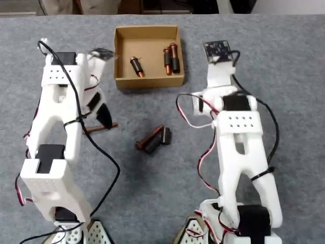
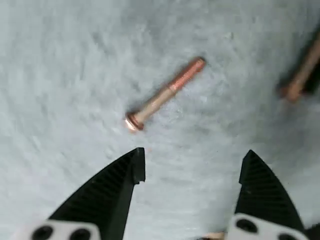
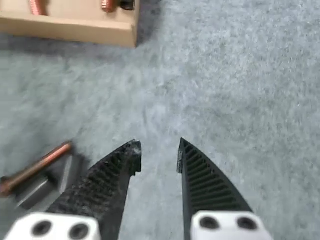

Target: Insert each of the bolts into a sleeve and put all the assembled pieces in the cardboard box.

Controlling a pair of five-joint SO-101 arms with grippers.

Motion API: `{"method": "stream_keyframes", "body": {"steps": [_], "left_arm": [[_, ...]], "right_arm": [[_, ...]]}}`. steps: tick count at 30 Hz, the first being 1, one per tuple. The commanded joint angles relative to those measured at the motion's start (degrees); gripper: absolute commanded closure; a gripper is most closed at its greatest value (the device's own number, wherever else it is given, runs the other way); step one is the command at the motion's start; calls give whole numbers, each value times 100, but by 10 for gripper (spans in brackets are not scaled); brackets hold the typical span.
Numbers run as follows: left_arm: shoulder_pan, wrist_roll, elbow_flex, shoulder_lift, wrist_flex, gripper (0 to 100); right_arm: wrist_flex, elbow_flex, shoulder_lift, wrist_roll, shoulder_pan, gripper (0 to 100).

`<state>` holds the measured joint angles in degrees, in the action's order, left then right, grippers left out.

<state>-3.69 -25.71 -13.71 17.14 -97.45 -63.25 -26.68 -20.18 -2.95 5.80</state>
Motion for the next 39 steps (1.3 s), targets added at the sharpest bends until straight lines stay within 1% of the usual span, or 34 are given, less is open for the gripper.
{"method": "stream_keyframes", "body": {"steps": [1, 4, 7, 10, 12, 16, 20, 26, 33, 36, 39], "left_arm": [[-53, 2479, -308, 171, -62, 709], [-114, 3947, -316, 453, 97, 764], [-105, 5231, -316, 637, 167, 809], [-105, 6295, -308, 743, 158, 814], [-132, 6787, -255, 778, 132, 816], [-79, 6901, -281, 752, 132, 818], [-123, 6901, -211, 813, 167, 818], [-220, 6848, 123, 901, 501, 818], [-624, 6831, 862, 989, 1187, 818], [-642, 6637, 1046, 1086, 1301, 818], [-668, 6620, 1046, 1200, 1433, 818]], "right_arm": [[-651, 690, -4, -105, 92, 875], [-747, 725, -4, -97, 92, 875], [-703, 585, -4, -88, 92, 875], [-545, 435, 4, -88, 92, 875], [-325, 303, 4, -88, 92, 875], [35, 57, 4, -88, 92, 875], [149, 4, 4, -79, 84, 875], [308, 4, 4, -79, 84, 875], [308, 31, 4, -53, 84, 875], [308, 13, 4, 237, 84, 875], [308, 13, 4, 334, 75, 875]]}}
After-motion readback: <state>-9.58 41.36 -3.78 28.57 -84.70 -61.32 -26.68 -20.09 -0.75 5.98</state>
